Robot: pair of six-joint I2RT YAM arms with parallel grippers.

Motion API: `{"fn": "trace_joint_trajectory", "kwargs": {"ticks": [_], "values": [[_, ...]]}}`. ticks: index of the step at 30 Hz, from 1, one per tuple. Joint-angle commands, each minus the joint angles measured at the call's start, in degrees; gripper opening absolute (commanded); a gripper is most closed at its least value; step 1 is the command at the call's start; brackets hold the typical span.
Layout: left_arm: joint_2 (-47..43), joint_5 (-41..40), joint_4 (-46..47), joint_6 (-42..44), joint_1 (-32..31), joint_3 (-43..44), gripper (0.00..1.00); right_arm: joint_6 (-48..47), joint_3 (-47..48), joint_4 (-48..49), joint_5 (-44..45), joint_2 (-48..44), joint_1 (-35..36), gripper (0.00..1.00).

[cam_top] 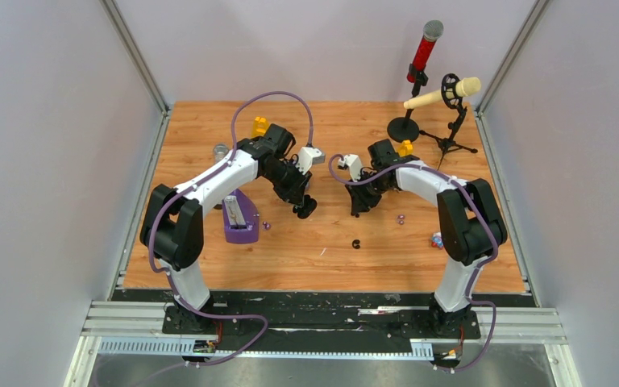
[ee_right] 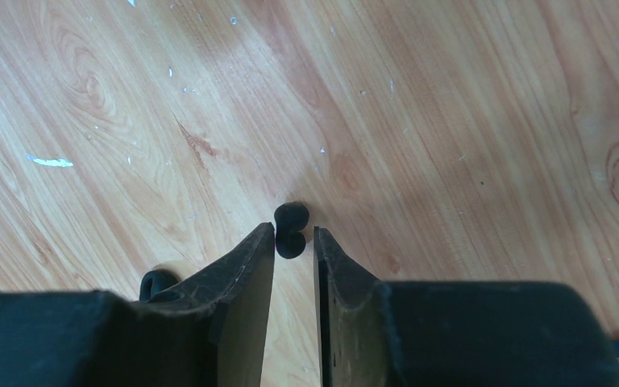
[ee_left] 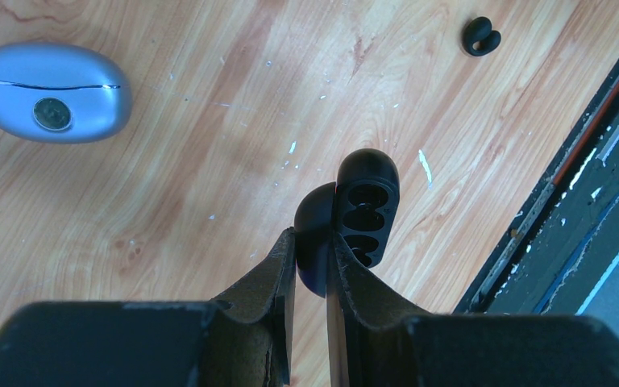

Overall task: Insert the wireless bluetooth earbuds into the charging case
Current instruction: Pick up the earbud from the center of the board.

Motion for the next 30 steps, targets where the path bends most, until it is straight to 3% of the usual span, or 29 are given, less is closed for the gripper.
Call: {"fn": "trace_joint_trajectory", "kwargs": {"ticks": [1, 30], "values": [[-2.2, 1.5, 0.3, -0.3, 0.3, 0.6, 0.17, -0.7, -0.4, 1.8, 0.2, 0.1, 0.7, 0.26], [-2.4, 2.0, 0.1, -0.3, 0.2, 0.7, 0.17, -1.2, -0.7, 1.5, 2.0, 1.1, 1.1, 0.24]]}}
